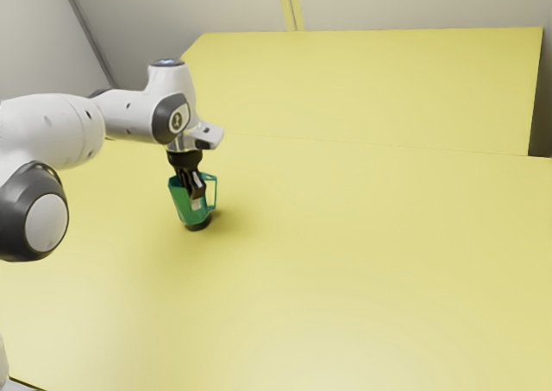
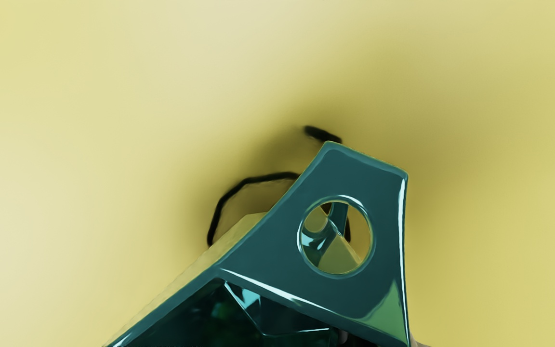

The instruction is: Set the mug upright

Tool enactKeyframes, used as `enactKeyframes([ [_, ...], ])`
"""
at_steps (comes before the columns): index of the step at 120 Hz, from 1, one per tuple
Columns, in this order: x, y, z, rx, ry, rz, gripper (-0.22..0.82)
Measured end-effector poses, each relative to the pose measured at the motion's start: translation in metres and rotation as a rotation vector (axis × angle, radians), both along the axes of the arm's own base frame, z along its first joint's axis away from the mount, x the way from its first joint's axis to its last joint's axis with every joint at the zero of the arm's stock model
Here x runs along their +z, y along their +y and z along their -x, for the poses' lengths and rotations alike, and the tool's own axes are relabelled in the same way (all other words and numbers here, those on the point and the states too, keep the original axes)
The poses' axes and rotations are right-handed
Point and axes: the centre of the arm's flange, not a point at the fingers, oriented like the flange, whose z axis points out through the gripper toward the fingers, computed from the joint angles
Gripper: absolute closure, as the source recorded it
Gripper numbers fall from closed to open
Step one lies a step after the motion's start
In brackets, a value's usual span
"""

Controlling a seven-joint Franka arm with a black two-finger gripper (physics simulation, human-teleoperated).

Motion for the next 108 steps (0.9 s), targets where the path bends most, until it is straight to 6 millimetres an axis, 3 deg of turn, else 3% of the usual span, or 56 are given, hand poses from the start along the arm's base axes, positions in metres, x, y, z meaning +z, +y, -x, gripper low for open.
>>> enactKeyframes([
  [44, -0.012, -0.001, 0.0, 0.011, 0.002, -0.004, 0.78],
  [63, -0.016, 0.001, 0.002, 0.023, 0.01, 0.003, 0.43],
  [74, -0.014, 0.0, 0.003, 0.025, 0.008, 0.004, 0.28],
  [92, 0.001, 0.002, 0.003, 0.028, -0.015, 0.004, 0.14],
  [108, 0.039, 0.004, 0.005, 0.031, -0.077, 0.013, 0.07],
])
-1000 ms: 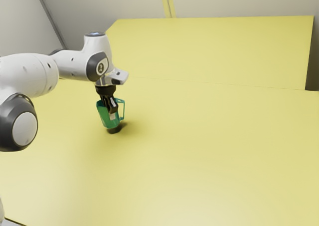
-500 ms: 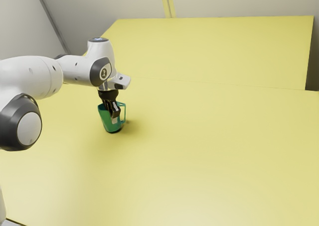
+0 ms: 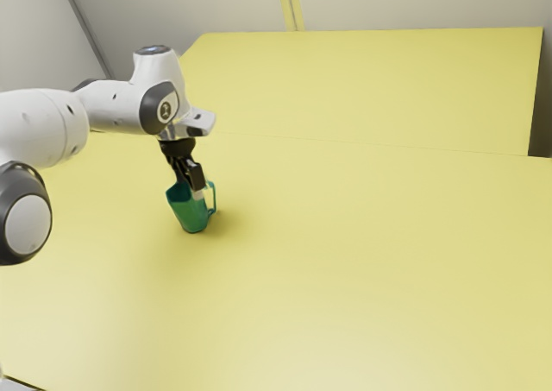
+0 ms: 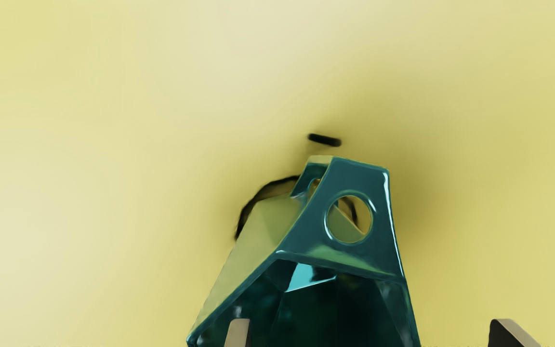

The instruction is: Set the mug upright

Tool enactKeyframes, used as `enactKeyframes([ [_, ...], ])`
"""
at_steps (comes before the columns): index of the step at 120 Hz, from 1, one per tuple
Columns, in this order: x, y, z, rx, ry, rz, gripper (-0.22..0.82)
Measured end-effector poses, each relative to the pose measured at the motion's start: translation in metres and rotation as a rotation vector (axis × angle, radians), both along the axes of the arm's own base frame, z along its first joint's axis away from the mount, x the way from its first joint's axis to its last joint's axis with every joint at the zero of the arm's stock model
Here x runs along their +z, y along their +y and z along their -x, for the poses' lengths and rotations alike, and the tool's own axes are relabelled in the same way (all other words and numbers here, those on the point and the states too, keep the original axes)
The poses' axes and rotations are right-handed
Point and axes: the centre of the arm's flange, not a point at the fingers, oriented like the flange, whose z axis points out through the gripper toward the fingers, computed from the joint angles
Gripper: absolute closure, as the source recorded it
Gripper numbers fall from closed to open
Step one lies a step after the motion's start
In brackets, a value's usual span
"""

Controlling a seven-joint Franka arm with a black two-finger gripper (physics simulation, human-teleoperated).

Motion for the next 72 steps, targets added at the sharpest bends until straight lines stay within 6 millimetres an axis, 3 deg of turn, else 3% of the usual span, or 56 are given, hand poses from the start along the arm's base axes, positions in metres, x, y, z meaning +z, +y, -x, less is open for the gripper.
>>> enactKeyframes([
  [18, 0.056, -0.004, 0.008, -0.001, -0.089, 0.018, 0.04],
  [50, 0.135, -0.026, 0.037, 0.026, -0.165, 0.043, 0.01],
  [72, 0.169, -0.041, 0.044, 0.049, -0.165, 0.029, 0.0],
])
